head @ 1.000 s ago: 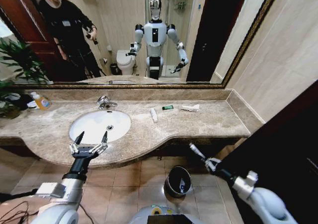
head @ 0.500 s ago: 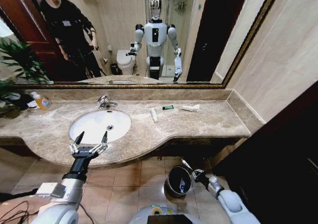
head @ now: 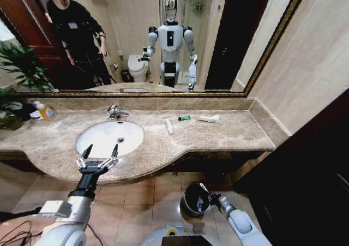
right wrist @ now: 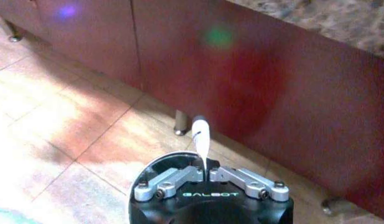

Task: Pick up the trash from the sink and place it in the trash bin.

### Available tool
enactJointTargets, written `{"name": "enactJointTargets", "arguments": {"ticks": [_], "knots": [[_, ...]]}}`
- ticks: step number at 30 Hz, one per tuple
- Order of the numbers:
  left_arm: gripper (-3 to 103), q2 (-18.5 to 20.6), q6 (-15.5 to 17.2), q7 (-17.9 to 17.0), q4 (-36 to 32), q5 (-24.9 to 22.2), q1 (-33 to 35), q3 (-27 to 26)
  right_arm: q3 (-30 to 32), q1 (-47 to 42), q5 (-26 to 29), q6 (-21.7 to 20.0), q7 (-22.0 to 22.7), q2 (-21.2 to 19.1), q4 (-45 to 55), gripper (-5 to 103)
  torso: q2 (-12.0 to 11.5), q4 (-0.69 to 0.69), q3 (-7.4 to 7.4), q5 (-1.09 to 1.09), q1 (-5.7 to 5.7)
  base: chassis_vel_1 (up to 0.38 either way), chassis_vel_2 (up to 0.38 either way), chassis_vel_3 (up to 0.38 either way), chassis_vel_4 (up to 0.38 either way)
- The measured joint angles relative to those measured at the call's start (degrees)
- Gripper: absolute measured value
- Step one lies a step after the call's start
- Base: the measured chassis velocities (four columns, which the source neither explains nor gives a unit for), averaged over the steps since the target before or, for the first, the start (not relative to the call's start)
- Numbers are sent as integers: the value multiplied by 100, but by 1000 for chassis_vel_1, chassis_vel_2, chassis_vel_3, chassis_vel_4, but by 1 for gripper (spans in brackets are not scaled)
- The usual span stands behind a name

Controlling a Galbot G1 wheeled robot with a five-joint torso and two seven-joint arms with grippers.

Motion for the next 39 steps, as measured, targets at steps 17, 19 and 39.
{"name": "enactJointTargets", "arguments": {"ticks": [17,19,39], "knots": [[100,0,0,0,0,0,0,0,-195,30,-328,49,-129,180,-227,43,0,0,0,0,0,0,0,0,0],[100,0,0,0,0,0,0,0,-178,5,-227,75,-236,75,-139,54,0,0,0,-1,0,0,0,0,0],[100,1,0,0,0,0,0,0,1923,-1550,2161,601,-2076,-178,2289,100,0,-2,0,2,-1,0,0,0,0]]}}
